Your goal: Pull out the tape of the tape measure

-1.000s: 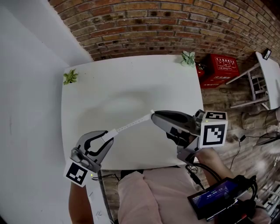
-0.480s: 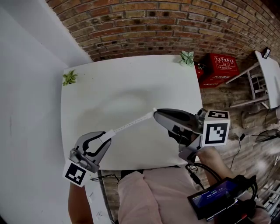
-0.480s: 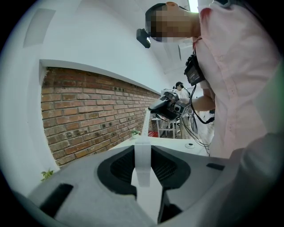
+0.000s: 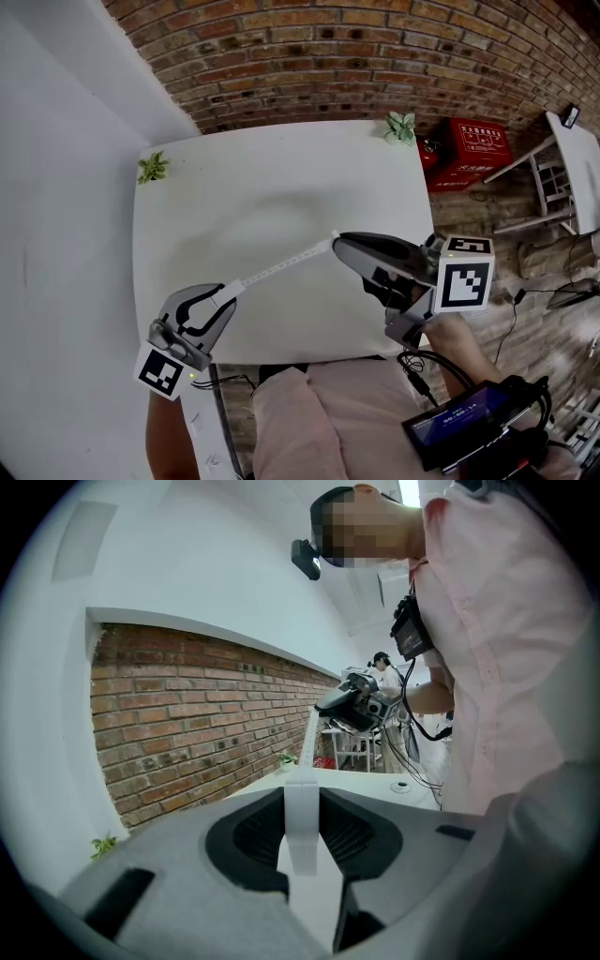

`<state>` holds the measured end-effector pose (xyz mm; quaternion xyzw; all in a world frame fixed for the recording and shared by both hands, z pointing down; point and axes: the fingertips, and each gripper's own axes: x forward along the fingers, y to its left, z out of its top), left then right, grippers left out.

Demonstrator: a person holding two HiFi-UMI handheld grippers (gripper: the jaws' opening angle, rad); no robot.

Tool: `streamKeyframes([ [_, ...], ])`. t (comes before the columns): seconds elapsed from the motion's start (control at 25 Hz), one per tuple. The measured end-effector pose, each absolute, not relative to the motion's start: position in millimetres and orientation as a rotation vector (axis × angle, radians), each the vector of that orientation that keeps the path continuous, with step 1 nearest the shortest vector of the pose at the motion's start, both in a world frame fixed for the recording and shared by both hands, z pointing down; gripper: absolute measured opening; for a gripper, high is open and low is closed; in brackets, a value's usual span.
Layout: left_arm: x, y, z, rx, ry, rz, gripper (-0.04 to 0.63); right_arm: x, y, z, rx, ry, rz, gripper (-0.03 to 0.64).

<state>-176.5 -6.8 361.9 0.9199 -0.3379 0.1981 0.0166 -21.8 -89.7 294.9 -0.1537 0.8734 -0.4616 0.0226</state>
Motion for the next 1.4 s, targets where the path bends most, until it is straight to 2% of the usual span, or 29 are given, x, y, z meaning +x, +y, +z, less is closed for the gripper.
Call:
streamKeyframes([
  [1.4,-198.8,3.8,368.3,2.799,-1.120,0.614,0.103,1.6,-104.6,279.2,-0.541,2.704,-1.358,0.034],
])
